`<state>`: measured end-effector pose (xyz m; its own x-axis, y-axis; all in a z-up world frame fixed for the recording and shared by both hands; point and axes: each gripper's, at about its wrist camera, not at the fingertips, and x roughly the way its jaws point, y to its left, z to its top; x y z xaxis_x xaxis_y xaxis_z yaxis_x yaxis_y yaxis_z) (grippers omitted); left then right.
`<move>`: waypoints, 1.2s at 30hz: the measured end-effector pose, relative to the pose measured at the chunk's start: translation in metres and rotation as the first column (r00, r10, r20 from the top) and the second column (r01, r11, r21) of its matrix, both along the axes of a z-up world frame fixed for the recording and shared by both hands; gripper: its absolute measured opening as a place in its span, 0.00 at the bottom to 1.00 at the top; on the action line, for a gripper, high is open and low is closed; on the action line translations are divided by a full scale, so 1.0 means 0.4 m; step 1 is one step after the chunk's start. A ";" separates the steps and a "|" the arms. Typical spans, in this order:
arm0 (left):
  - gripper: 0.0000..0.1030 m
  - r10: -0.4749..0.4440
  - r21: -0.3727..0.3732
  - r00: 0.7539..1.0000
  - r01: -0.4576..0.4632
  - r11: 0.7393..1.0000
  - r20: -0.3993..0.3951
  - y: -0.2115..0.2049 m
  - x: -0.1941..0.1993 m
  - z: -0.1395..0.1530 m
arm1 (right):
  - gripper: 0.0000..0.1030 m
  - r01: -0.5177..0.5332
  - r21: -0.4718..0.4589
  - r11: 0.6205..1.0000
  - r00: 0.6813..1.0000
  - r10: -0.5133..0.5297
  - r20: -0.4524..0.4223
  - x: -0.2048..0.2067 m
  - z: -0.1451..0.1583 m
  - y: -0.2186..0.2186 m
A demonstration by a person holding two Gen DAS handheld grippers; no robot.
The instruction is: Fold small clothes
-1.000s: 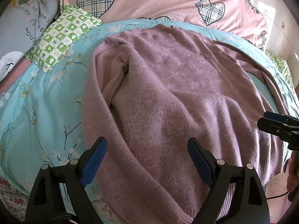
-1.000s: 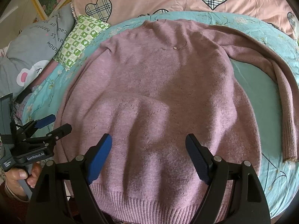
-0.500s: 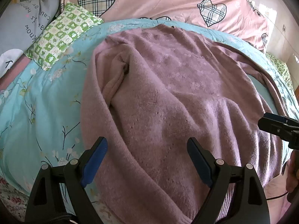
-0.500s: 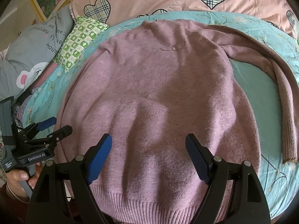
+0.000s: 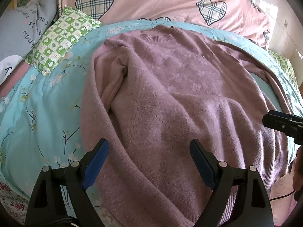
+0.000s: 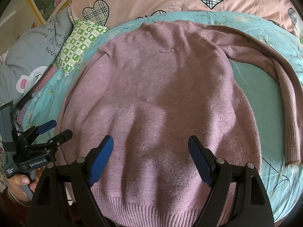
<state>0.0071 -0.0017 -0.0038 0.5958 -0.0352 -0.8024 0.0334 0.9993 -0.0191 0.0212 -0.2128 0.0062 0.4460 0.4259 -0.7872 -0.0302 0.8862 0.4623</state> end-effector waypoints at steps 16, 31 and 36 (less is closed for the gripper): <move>0.85 -0.025 0.000 0.999 0.025 1.000 0.036 -0.014 0.026 0.019 | 0.79 0.129 -0.020 0.991 0.991 -0.130 -0.017 -0.011 -0.015 -0.138; 0.86 -0.066 0.030 0.995 0.064 0.997 0.070 -0.053 0.091 0.059 | 0.79 0.402 -0.128 0.906 0.912 -0.409 -0.029 -0.104 -0.022 -0.442; 0.86 -0.082 0.023 0.994 0.081 0.996 0.070 -0.076 0.114 0.064 | 0.79 0.432 -0.128 0.893 0.898 -0.439 -0.034 -0.128 -0.059 -0.493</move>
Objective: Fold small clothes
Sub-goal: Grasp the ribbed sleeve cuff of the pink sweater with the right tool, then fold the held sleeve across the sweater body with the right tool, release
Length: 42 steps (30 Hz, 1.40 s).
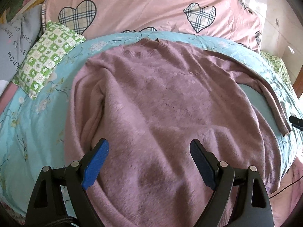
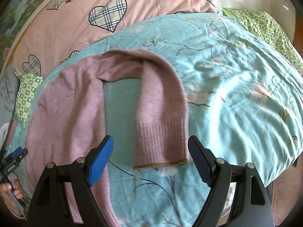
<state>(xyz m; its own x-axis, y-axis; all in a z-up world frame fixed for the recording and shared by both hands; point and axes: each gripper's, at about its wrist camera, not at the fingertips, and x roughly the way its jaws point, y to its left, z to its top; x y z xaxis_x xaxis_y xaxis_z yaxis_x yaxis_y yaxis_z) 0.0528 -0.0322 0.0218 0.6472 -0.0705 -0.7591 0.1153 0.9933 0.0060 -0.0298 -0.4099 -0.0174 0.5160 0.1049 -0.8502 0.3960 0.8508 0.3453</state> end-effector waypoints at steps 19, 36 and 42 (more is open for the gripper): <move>0.86 -0.011 -0.017 0.999 0.010 1.000 -0.034 0.001 0.049 -0.024 | 0.05 -0.044 -0.010 0.999 0.999 0.044 0.025 0.031 -0.033 -0.012; 0.86 -0.027 -0.236 1.000 0.029 0.971 0.009 0.168 0.079 0.035 | 0.05 -0.520 0.275 0.809 0.836 0.418 0.355 0.455 0.132 0.456; 0.86 -0.041 -0.241 0.999 0.043 0.970 0.016 0.200 0.125 0.040 | 0.05 -0.614 0.389 0.687 0.789 0.522 0.323 0.560 0.068 0.628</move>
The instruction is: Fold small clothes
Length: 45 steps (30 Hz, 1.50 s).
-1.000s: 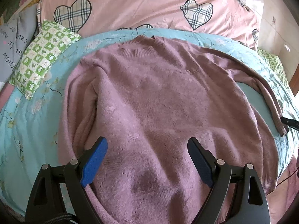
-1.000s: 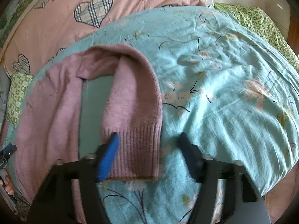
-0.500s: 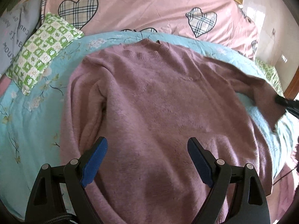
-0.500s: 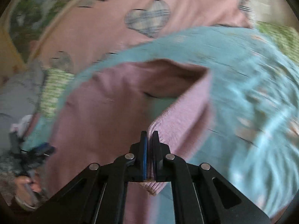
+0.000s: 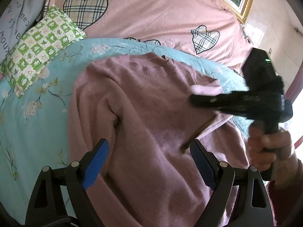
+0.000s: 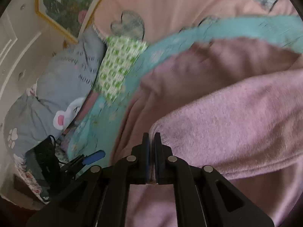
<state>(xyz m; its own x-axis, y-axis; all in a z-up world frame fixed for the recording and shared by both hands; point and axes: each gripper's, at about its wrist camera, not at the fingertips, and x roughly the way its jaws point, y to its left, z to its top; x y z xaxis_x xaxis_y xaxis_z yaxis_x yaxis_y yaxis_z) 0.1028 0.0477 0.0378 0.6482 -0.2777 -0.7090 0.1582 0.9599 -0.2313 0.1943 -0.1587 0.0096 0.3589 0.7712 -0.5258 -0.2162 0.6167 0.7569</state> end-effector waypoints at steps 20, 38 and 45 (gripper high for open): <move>0.87 -0.204 0.114 0.959 0.228 0.967 -0.196 -0.133 0.326 -0.121 | 0.29 0.243 -0.017 0.970 0.965 -0.244 -0.096 -0.062 -0.067 -0.246; 0.03 -0.195 -0.034 0.960 0.192 0.981 -0.203 0.035 0.320 -0.131 | 0.35 0.382 -0.134 0.914 0.920 -0.390 -0.041 -0.109 -0.041 -0.400; 0.03 -0.134 -0.097 0.971 0.117 0.988 -0.197 0.119 0.303 -0.123 | 0.65 0.435 -0.279 0.856 0.887 -0.461 -0.030 0.024 -0.078 -0.486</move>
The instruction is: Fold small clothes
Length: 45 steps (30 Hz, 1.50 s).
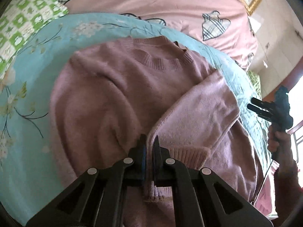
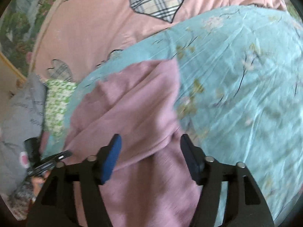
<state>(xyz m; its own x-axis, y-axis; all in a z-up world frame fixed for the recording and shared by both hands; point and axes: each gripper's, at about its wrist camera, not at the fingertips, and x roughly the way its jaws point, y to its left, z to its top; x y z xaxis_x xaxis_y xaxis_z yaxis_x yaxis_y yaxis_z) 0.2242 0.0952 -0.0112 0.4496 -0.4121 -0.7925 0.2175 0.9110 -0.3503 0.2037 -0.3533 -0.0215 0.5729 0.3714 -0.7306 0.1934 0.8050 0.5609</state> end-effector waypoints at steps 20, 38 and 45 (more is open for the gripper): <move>0.03 0.152 -0.056 0.987 -0.155 0.986 -0.061 0.096 0.071 -0.019 | 0.65 -0.005 0.109 0.994 0.999 0.009 -0.038 0.239 -0.147 -0.011; 0.03 0.067 0.012 0.991 -0.066 0.998 -0.112 -0.026 0.145 -0.062 | 0.07 -0.046 -0.155 0.987 0.999 0.042 -0.024 0.274 -0.084 -0.057; 0.12 0.076 -0.005 0.990 -0.077 0.997 -0.122 0.006 0.129 -0.052 | 0.21 -0.044 -0.222 0.974 0.995 0.023 -0.096 0.268 -0.134 -0.029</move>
<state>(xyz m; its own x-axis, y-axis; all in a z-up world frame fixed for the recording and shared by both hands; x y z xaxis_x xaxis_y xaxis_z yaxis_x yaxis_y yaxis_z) 0.2756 0.0978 -0.0320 0.3804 -0.3879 -0.8395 0.1028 0.9199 -0.3784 0.3107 -0.3647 -0.0752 0.4892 0.2106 -0.8464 0.2064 0.9149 0.3469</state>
